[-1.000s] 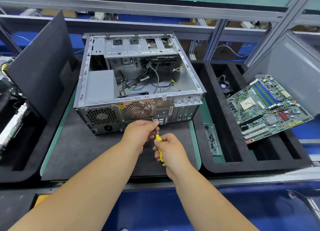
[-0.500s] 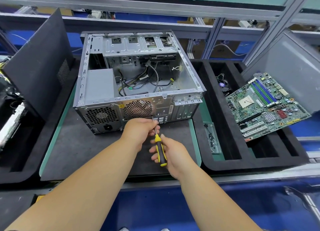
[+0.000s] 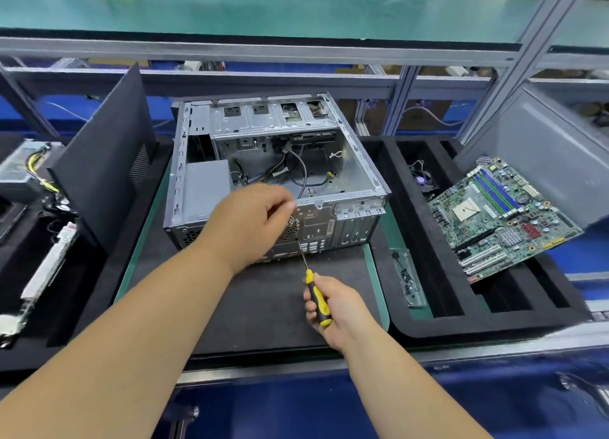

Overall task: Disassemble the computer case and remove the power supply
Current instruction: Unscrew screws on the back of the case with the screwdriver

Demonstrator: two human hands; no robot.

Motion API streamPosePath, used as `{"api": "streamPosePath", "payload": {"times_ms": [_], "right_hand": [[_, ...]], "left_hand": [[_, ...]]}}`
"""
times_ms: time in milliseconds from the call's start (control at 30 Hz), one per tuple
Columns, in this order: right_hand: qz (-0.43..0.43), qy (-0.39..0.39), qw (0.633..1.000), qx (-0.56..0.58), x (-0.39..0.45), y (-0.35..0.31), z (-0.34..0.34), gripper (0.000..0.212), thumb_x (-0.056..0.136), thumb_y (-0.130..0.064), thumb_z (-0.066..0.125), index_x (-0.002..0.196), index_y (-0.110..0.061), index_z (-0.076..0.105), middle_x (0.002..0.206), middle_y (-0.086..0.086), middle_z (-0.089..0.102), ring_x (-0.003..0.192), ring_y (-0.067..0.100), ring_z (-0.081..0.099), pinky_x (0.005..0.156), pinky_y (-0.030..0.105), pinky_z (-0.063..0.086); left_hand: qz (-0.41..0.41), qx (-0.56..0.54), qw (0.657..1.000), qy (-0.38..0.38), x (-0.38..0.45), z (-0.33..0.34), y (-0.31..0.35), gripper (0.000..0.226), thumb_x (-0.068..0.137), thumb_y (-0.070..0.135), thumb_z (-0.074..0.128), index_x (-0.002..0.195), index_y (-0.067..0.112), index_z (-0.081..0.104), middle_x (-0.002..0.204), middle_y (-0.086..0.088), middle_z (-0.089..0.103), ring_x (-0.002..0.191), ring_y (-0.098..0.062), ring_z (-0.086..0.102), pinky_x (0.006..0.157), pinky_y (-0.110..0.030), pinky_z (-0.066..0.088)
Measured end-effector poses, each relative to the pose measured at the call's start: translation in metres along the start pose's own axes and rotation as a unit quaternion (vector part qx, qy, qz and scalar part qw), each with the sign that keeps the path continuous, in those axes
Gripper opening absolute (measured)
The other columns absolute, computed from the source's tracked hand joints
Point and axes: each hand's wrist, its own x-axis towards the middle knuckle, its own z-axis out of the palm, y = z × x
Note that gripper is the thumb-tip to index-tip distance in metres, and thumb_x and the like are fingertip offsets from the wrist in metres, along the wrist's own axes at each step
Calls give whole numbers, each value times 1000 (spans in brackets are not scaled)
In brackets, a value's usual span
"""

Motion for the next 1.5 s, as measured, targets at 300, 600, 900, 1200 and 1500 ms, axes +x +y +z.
{"api": "streamPosePath", "payload": {"times_ms": [300, 600, 900, 1200, 1500], "right_hand": [[5, -39, 998, 48, 0, 2, 4, 38, 105, -27, 43, 101, 3, 66, 66, 8, 62, 45, 10, 46, 41, 20, 38], [2, 54, 996, -73, -3, -6, 17, 34, 104, -29, 46, 90, -8, 69, 62, -1, 56, 49, 9, 45, 45, 19, 38], [-186, 158, 930, -275, 6, 7, 14, 23, 99, -30, 54, 88, -11, 61, 72, 0, 61, 50, 11, 50, 45, 22, 41], [-322, 245, 768, -497, 6, 13, 12, 24, 97, -28, 57, 79, -22, 43, 77, -4, 54, 60, 11, 48, 49, 26, 28], [-89, 70, 982, -154, 8, 9, 14, 26, 99, -31, 57, 87, -10, 67, 79, 4, 65, 58, 12, 55, 51, 23, 44]], "left_hand": [[-47, 219, 942, -249, 42, 5, -43, 63, 93, 68, 16, 110, 26, 59, 99, -3, 66, 90, -25, 55, 70, -35, 39], [0, 175, 957, -232, 41, 5, -48, 63, 94, 66, 18, 85, 21, 62, 74, 2, 58, 75, -19, 56, 70, -34, 43], [-3, 142, 975, -173, 34, 8, -53, 57, 89, 70, 20, 76, 29, 58, 69, 6, 55, 72, -16, 55, 57, -29, 38], [18, 52, 995, -82, 27, 7, -55, 40, 84, 59, 60, 110, 29, 69, 90, 13, 56, 86, -11, 52, 68, -26, 36], [47, 18, 989, -136, 34, 4, -55, 32, 90, 48, 60, 117, 32, 67, 94, 8, 56, 94, -14, 51, 80, -32, 46]]}}
